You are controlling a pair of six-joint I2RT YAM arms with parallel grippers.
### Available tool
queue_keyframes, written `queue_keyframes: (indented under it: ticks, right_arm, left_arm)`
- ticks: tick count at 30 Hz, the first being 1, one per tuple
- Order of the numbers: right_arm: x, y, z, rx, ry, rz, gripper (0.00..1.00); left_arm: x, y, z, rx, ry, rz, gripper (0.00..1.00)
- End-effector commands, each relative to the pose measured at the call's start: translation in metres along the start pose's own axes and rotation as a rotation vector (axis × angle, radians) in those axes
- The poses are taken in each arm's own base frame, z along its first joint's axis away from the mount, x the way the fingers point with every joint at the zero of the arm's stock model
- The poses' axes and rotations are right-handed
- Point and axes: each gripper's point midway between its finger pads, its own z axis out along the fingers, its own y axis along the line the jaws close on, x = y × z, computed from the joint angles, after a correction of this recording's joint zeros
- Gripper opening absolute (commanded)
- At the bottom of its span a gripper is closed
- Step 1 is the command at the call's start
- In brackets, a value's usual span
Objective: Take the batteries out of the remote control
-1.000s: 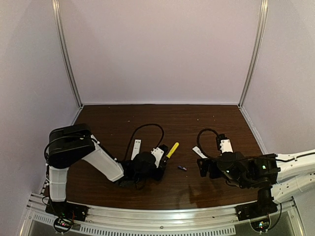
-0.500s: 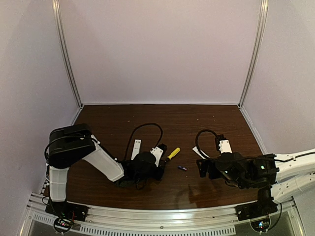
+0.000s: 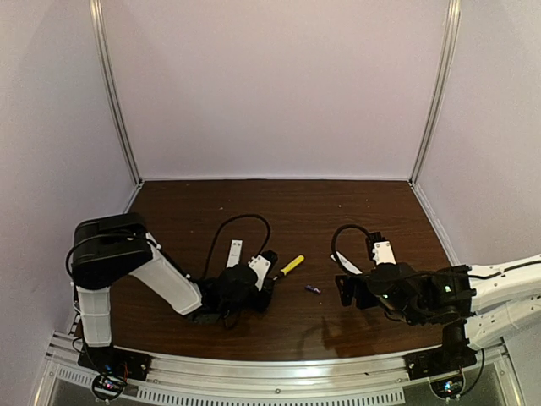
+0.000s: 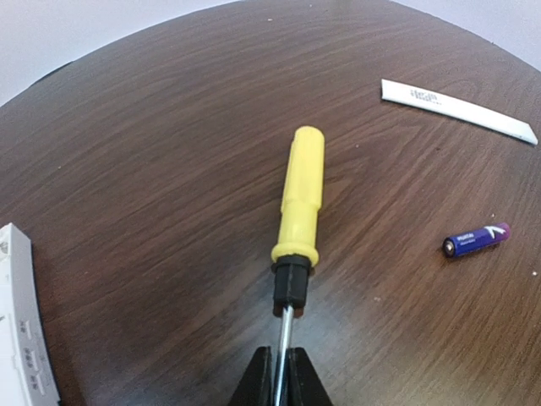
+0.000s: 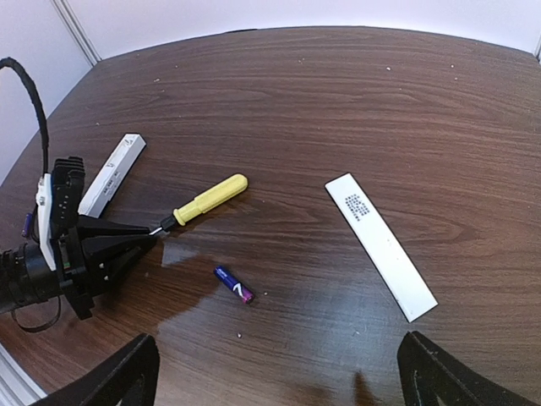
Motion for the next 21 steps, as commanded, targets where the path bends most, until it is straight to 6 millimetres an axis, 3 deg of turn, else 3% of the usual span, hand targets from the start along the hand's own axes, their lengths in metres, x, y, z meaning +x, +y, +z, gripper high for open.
queue_keyframes:
  ticks: [1, 10, 21]
  right_arm:
    - [-0.005, 0.0, 0.001, 0.012, -0.026, -0.023, 1.0]
    - [-0.012, 0.007, 0.001, -0.004, -0.044, -0.03, 1.0]
    - [-0.022, 0.011, -0.002, -0.025, -0.094, -0.091, 1.0]
  left_arm:
    - [-0.02, 0.019, -0.019, -0.065, -0.049, 0.038, 0.11]
    - [-0.043, 0.04, -0.049, -0.146, -0.111, 0.07, 0.2]
    - [-0.057, 0.068, -0.074, -0.264, -0.16, 0.079, 0.42]
